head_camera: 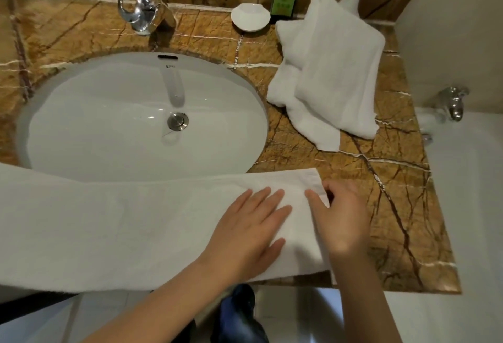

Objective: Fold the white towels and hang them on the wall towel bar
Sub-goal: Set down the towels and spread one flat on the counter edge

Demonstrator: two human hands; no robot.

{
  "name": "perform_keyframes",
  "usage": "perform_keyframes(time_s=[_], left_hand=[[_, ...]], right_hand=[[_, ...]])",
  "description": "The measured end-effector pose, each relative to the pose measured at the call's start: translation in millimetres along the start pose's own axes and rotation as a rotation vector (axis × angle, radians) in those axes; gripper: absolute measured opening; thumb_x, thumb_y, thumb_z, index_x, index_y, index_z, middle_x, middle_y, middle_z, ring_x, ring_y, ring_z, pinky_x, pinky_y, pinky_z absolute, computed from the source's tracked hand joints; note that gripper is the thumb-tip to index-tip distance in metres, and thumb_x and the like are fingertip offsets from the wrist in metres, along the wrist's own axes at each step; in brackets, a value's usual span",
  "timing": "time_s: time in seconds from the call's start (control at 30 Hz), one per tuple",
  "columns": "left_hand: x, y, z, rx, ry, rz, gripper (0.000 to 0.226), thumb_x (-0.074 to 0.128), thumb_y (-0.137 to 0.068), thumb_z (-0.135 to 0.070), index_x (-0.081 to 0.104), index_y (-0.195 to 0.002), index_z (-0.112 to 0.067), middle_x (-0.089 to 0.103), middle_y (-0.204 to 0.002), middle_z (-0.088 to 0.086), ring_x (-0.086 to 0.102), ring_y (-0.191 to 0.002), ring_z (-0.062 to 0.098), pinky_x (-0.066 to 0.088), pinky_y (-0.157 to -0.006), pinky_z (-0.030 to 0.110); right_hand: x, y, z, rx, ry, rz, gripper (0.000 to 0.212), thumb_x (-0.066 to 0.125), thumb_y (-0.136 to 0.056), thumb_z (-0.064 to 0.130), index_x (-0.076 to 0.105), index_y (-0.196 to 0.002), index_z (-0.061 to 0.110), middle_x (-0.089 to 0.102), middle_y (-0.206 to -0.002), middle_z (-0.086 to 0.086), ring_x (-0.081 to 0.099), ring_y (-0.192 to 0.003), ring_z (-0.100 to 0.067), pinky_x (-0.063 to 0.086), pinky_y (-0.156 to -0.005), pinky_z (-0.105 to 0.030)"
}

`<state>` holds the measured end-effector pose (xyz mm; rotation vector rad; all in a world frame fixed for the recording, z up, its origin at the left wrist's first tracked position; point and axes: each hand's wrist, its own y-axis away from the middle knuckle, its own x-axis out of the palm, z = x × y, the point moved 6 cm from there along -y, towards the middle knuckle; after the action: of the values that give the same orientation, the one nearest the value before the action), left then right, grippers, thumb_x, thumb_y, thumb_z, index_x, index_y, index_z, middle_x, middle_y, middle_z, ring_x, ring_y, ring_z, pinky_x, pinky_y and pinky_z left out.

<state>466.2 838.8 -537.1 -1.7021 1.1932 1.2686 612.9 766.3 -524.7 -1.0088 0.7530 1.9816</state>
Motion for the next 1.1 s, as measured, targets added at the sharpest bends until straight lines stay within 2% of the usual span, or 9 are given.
perform_keyframes(time_s=[0.17,0.27,0.37,0.47,0.6,0.8,0.93,1.03,1.1], left_hand=[[-32,-38,19,-0.122,0.282,-0.228,0.027,0.045,-0.091,-0.026,0.066,-0.105,-0.017,0.063,-0.113,0.003,0.056,-0.102,0.022,0.045,-0.084,0.035],[-29,-70,27,-0.183,0.324,-0.116,0.024,0.049,-0.091,-0.024,0.063,-0.110,-0.018,0.064,-0.105,0.002,0.057,-0.095,0.024,0.047,-0.074,0.036],[-25,-88,30,-0.198,0.306,-0.044,0.027,0.058,-0.087,-0.025,0.060,-0.114,-0.022,0.062,-0.101,-0.003,0.057,-0.091,0.019,0.048,-0.069,0.035],[-21,-93,32,-0.207,0.310,-0.003,0.016,0.060,-0.085,-0.031,0.062,-0.100,-0.025,0.059,-0.092,-0.006,0.056,-0.085,0.016,0.046,-0.064,0.032],[-16,-89,34,-0.199,0.276,-0.028,0.016,0.062,-0.085,-0.039,0.060,-0.087,-0.023,0.058,-0.085,-0.007,0.053,-0.080,0.014,0.044,-0.059,0.031],[-19,-75,24,-0.087,0.084,-0.266,0.019,0.052,-0.087,-0.030,0.063,-0.083,-0.016,0.060,-0.081,0.001,0.055,-0.073,0.024,0.041,-0.054,0.034],[-41,-38,22,-0.137,0.115,-0.407,0.021,0.051,-0.084,-0.014,0.067,-0.097,-0.012,0.066,-0.098,0.005,0.055,-0.085,0.024,0.039,-0.066,0.033],[-38,6,29,-0.289,0.110,-0.349,0.025,0.048,-0.082,-0.017,0.068,-0.096,-0.014,0.066,-0.099,0.003,0.058,-0.086,0.023,0.039,-0.070,0.032],[-28,31,39,-0.395,0.082,-0.273,0.029,0.046,-0.083,-0.020,0.068,-0.101,-0.015,0.066,-0.105,0.004,0.061,-0.092,0.024,0.041,-0.077,0.032]], right_hand=[[-7,2,-3,0.037,-0.023,-0.126,0.018,0.062,-0.088,0.037,0.065,-0.089,0.020,0.048,-0.093,0.008,0.054,-0.089,-0.019,0.042,-0.070,-0.029],[-6,6,-5,0.093,-0.152,-0.079,0.018,0.052,-0.093,0.037,0.059,-0.087,0.022,0.059,-0.083,0.003,0.055,-0.082,-0.021,0.047,-0.067,-0.035],[5,7,-7,0.151,0.038,0.023,0.021,0.042,-0.098,0.036,0.054,-0.097,0.019,0.060,-0.091,-0.002,0.055,-0.085,-0.023,0.040,-0.066,-0.032],[9,7,-6,0.169,0.119,0.033,0.025,0.037,-0.099,0.035,0.052,-0.110,0.017,0.058,-0.091,-0.002,0.058,-0.089,-0.026,0.038,-0.067,-0.031],[0,11,-5,0.104,0.087,-0.107,0.020,0.043,-0.097,0.029,0.055,-0.100,0.013,0.051,-0.078,0.001,0.054,-0.077,-0.026,0.034,-0.061,-0.030],[11,18,-7,0.059,0.091,-0.329,0.014,0.054,-0.090,0.019,0.059,-0.099,0.010,0.058,-0.095,-0.010,0.057,-0.087,-0.031,0.041,-0.065,-0.033],[-1,30,12,-0.208,0.003,-0.466,0.018,0.059,-0.085,0.004,0.063,-0.103,0.007,0.058,-0.100,-0.010,0.053,-0.094,-0.028,0.038,-0.079,-0.037],[13,46,35,-0.481,-0.007,-0.369,0.019,0.053,-0.089,0.000,0.068,-0.098,0.008,0.063,-0.094,-0.008,0.057,-0.088,-0.025,0.041,-0.077,-0.034],[32,55,39,-0.587,0.090,-0.283,0.023,0.053,-0.091,0.004,0.067,-0.109,0.006,0.067,-0.104,-0.013,0.061,-0.099,-0.029,0.047,-0.085,-0.038]])
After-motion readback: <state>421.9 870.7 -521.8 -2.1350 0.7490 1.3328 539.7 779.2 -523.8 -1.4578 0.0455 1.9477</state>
